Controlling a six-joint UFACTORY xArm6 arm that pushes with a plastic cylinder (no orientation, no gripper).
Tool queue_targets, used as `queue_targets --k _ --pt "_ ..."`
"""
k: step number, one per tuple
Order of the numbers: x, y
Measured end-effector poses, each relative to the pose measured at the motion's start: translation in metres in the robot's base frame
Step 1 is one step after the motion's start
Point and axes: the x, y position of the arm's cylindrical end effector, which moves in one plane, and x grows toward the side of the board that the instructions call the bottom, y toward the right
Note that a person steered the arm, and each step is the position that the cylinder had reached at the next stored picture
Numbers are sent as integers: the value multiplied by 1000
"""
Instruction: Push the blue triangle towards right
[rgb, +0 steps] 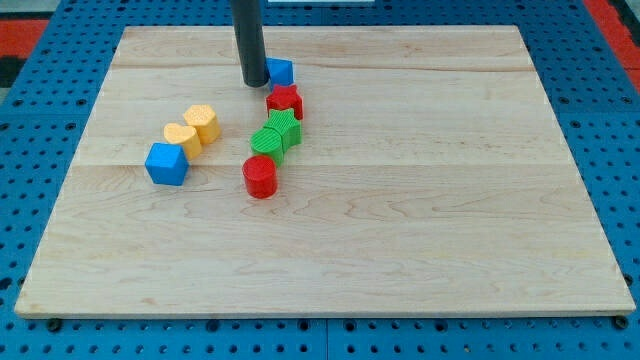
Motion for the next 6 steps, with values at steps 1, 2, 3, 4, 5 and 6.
queue_targets --k 1,2,3,4,5,6 --pt "-15 -12" --pt "-17 -2" --pt "-20 15" --pt "-18 50" --pt "-8 83" --pt "2 83"
